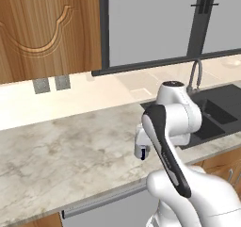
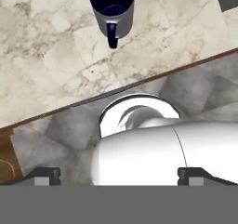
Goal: Clear the mugs and bowl far away from the sink.
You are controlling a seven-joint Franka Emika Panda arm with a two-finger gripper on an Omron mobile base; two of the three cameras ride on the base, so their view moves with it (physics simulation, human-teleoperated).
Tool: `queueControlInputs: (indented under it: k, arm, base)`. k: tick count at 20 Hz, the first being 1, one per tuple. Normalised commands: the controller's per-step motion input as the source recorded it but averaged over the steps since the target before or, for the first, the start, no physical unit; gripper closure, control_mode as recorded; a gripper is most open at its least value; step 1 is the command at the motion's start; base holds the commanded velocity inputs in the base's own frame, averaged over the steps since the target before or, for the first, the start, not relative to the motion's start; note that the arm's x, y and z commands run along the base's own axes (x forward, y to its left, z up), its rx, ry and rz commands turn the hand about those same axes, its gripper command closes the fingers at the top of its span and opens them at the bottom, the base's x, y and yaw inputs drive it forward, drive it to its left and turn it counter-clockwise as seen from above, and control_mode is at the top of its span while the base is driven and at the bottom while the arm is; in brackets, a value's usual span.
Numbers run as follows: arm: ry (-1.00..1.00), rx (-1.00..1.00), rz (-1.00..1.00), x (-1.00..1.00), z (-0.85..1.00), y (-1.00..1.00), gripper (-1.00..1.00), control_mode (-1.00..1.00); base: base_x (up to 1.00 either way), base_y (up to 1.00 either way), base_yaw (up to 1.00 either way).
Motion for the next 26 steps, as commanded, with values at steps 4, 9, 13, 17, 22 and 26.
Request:
queueControlInputs:
  k: [4, 9, 13, 17, 22, 26]
  arm:
    - [-0.01, -0.04, 0.0, 0.23, -0.16, 0.0, -1.0, -1.0]
    - [-0.03, -0.02, 0.0, 0.2, -0.14, 0.0, -1.0, -1.0]
    - [-0.01, 0.0, 0.0, 0.18, -0.21, 0.0, -1.0, -1.0]
    - [0.0, 0.0, 0.0, 0.16, -0.27, 0.0, -1.0, -1.0]
    - [0.0, 0.0, 0.0, 0.11, -0.3, 0.0, -1.0, -1.0]
    - [0.0, 0.0, 0.0, 0.16, -0.26, 0.0, -1.0, -1.0]
  base:
    - [0.0, 0.0, 0.0]
    - [0.0, 0.0, 0.0]
    - [0.0, 0.0, 0.0]
    - [0.0, 0.0, 0.0]
    - [0.0, 0.0, 0.0]
    - [0.0, 0.0, 0.0]
